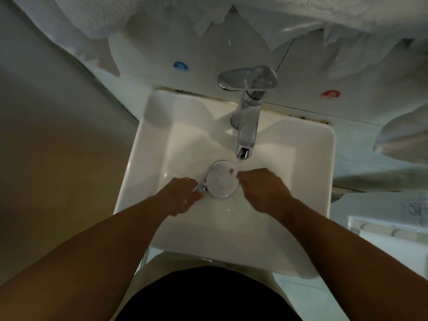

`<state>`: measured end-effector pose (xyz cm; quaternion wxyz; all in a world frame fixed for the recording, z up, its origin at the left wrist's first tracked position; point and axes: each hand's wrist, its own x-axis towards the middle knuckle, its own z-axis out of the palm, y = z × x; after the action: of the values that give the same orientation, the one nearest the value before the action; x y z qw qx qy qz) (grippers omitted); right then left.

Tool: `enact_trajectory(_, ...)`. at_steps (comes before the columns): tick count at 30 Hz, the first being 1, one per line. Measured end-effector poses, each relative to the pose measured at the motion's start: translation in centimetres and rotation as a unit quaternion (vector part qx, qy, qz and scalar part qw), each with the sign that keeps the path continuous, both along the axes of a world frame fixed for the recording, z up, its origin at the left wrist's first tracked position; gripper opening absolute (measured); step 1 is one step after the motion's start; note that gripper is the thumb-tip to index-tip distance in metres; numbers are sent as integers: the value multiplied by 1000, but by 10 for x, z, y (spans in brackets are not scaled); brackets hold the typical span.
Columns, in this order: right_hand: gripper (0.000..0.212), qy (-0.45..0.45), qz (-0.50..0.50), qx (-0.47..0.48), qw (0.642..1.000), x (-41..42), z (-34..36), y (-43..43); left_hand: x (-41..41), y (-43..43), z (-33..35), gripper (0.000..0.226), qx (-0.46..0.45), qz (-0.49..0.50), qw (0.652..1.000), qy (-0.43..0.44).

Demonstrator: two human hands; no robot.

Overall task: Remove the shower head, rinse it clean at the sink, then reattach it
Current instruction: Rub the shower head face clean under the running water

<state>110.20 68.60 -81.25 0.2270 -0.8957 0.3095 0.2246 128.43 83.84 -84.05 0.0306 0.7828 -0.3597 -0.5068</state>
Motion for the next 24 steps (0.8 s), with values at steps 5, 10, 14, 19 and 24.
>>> enact_trajectory(5, 55, 57, 83, -12, 995, 14, 16, 21, -2, -3, -1, 29, -3, -43, 997, -60)
enact_trajectory(10, 51, 69, 94, -52, 992, 25, 24, 16, -2, -5, -3, 31, -11, -71, 994, -83)
enact_trajectory(14, 54, 70, 92, -82, 990, 29, 20, 6, -1, -6, -5, 32, -8, -123, 986, -112)
enact_trajectory(19, 57, 53, 94, -16, 994, 17, 12, 25, -3, -5, -1, 33, 6, -73, 994, -75)
enact_trajectory(24, 41, -28, -28, 1, 999, 0, -8, 18, -9, 2, -5, 32, 37, 35, 998, 40)
